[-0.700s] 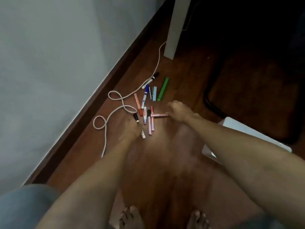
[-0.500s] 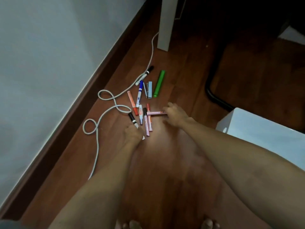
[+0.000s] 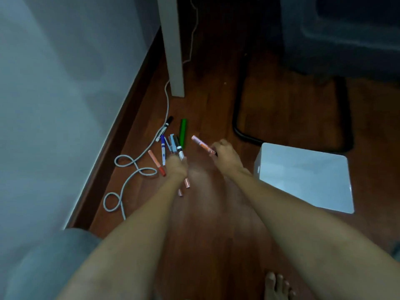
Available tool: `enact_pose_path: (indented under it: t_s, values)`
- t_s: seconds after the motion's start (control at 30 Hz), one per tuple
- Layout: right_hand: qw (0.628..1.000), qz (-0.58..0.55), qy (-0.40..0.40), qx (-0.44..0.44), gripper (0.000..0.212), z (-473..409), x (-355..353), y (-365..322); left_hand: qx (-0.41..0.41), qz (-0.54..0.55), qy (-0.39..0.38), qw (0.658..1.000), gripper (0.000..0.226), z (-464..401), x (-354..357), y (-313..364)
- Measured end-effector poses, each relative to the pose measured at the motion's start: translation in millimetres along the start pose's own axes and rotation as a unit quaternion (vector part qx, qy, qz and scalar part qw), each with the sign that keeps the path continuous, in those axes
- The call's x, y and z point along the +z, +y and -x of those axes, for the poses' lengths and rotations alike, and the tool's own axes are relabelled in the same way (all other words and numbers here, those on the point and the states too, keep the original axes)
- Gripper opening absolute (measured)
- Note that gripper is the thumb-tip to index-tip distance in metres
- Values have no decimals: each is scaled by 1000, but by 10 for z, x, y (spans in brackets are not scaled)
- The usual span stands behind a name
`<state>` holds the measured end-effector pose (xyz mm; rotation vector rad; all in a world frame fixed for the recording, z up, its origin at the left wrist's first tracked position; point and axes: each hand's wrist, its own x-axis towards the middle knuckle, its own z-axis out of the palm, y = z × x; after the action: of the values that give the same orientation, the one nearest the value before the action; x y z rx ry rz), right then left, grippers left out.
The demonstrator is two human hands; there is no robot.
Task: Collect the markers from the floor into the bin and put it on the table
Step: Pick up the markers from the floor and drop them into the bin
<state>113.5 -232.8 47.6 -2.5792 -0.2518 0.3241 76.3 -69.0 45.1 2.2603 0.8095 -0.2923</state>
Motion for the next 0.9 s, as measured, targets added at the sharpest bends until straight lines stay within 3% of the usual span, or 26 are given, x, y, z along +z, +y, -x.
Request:
enact_pose_path:
  t_s: [0.2,0.33,0.53,0.67,0.9]
  values:
    - [982,-52,164,80,21,464,-856,568,125,66,-58,988,34,606,235,1136]
    - [963,-46,190,185,21,1032,-934,991,164,117,-131,971,26,1114,654,1514]
    - [934,-65,189,295,29,1497,-900,1291,180,60,-184,965,32,1446,1243,1548]
    - [937,-10,225,266,37,1412,-977,1244,188,57,-153,969,39,1399,1186,1423]
    - [965,-27,225,128,25,779,-952,667,163,112,-29,980,32,800,442,1061]
